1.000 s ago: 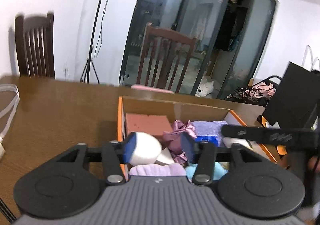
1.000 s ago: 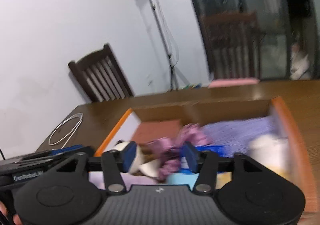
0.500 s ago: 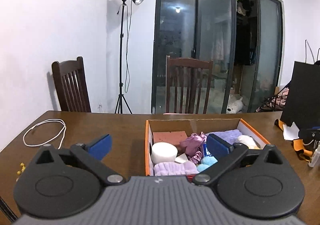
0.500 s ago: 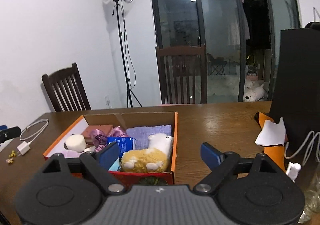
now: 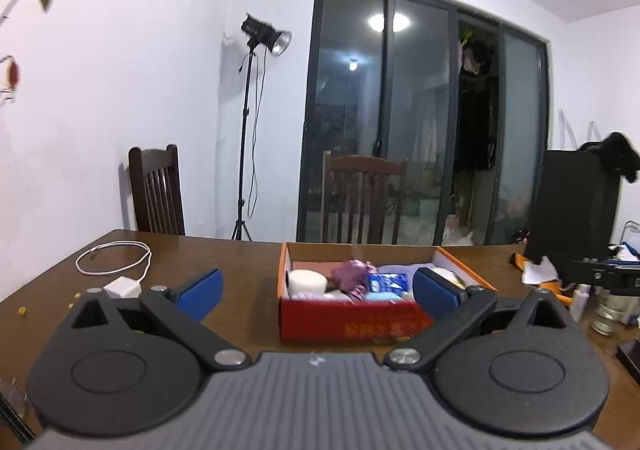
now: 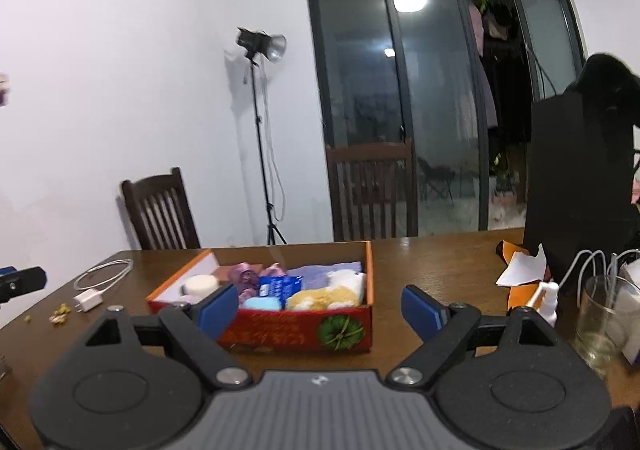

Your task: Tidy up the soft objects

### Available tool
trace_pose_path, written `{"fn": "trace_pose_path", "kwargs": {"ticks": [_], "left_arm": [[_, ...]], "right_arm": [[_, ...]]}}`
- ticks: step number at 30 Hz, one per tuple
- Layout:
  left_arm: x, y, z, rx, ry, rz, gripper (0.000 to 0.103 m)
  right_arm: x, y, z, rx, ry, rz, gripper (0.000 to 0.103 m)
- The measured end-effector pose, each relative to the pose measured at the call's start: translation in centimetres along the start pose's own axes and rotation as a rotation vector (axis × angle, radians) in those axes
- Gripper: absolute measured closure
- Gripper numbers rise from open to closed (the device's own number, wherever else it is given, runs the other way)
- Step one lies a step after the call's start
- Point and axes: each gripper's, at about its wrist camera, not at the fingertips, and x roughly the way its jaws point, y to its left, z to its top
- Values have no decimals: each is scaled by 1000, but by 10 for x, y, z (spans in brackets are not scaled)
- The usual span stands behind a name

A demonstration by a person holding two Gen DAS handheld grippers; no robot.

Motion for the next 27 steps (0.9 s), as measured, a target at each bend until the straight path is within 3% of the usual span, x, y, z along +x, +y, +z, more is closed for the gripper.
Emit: {"fn": "trace_pose_path", "kwargs": {"ticks": [5, 11, 16, 21, 27], "left_arm": [[-57, -10, -34, 33, -36, -8, 0], [-112, -8, -71, -12, 4, -38, 0], [-151, -6, -102, -26, 12, -50, 0], [-162, -12, -108, 44, -5, -22, 0], [-160, -11, -110, 40, -3, -4, 0]], "right_arm": [[-58, 26, -39, -30, -46, 42, 13], [-117, 48, -84, -44, -55, 95, 8], [-152, 57, -121, -101, -32, 56, 6], [-171, 61, -142, -62, -23, 101, 6], [-169, 59, -135, -28, -50, 83, 6]]}}
